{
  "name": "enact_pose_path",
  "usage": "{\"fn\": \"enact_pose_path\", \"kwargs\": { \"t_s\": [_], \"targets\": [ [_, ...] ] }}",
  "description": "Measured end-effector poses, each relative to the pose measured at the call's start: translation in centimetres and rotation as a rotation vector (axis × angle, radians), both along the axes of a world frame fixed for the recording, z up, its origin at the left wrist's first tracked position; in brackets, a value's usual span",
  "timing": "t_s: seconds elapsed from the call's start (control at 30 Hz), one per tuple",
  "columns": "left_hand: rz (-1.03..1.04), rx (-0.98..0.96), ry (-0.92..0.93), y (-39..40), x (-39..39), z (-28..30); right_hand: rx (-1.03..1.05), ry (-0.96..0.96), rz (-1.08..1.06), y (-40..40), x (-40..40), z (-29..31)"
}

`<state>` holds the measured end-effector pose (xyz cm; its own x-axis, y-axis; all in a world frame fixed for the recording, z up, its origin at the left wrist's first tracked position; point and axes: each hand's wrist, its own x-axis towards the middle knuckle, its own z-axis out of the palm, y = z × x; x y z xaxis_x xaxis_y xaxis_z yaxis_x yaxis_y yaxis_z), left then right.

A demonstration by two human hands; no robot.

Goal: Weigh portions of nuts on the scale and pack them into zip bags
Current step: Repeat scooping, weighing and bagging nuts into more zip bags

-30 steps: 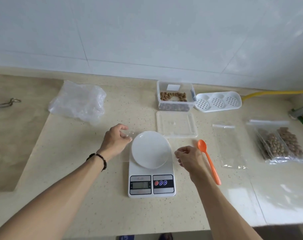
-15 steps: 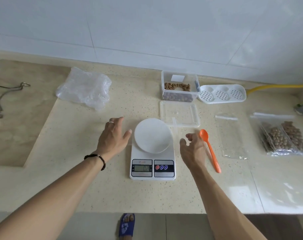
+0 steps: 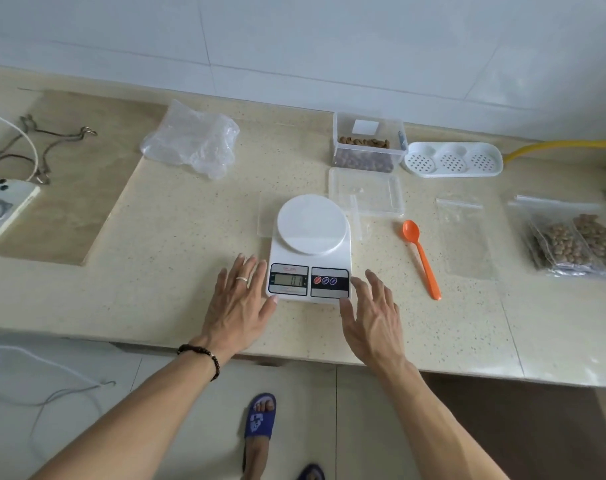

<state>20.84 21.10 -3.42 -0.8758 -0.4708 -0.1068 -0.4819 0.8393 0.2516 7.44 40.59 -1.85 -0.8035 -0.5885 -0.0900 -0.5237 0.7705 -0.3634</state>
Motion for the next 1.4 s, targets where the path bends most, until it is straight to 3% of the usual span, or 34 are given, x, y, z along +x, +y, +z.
{"fn": "enact_pose_path", "kwargs": {
  "t_s": [0.53, 1.17, 1.4],
  "targets": [
    [0.000, 0.018, -0.012, 1.3, 0.7, -0.9, 0.161, -0.015, 0.146, -0.8, 0.7, -0.1],
    [0.003, 0.034, 0.020, 1.6, 0.6, -0.8, 0.137, -0.017, 0.133, -0.7, 1.0, -0.6],
    [-0.027, -0.029, 0.109, 0.7, -1.1, 1.1, 0.093, -0.019, 0.081, -1.6, -0.6, 1.3]
  ]
}}
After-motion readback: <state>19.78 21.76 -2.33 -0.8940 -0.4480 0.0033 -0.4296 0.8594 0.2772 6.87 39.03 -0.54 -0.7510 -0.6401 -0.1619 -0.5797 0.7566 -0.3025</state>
